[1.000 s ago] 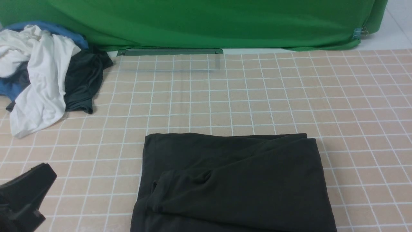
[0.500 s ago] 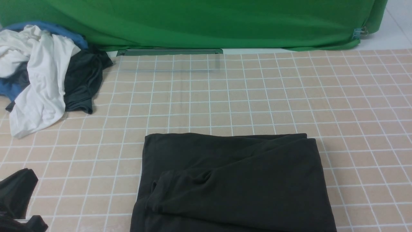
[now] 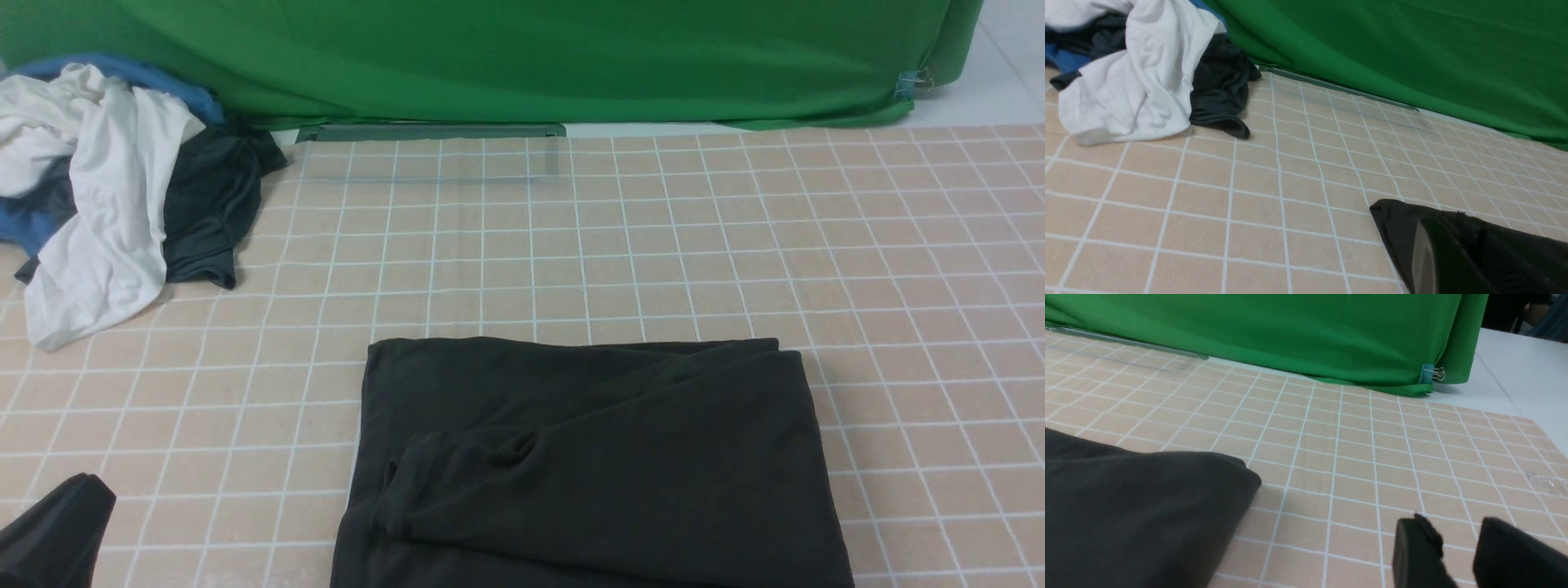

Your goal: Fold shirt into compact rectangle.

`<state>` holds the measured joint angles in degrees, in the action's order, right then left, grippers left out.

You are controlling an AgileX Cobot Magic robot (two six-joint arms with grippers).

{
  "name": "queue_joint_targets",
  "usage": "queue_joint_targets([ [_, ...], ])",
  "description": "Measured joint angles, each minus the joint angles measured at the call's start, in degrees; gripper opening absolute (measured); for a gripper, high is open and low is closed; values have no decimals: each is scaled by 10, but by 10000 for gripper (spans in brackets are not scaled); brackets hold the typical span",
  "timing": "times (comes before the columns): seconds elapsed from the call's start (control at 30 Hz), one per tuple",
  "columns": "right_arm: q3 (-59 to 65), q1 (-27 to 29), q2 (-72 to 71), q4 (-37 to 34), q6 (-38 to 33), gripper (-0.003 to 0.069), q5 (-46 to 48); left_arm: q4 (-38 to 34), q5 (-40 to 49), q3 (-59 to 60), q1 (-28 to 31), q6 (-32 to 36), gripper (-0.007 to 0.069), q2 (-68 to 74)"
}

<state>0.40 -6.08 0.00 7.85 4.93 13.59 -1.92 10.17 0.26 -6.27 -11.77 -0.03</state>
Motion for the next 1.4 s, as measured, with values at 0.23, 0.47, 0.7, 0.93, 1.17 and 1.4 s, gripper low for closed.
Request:
queue_joint_targets([
  [0.23, 0, 0, 0, 0, 0, 241, 0, 2, 32, 0, 53, -3, 16, 0],
  [0.47, 0, 0, 0, 0, 0, 241, 0, 2, 40, 0, 53, -4, 16, 0],
  [0.7, 0, 0, 0, 0, 0, 239, 0, 2, 40, 0, 53, -4, 16, 0],
  [0.93, 0, 0, 0, 0, 1, 240, 0, 2, 40, 0, 53, -4, 16, 0],
  [1.17, 0, 0, 0, 0, 1, 240, 0, 2, 41, 0, 53, -5, 16, 0],
  [1.4, 0, 0, 0, 0, 2, 240, 0, 3, 41, 0, 53, -4, 16, 0],
])
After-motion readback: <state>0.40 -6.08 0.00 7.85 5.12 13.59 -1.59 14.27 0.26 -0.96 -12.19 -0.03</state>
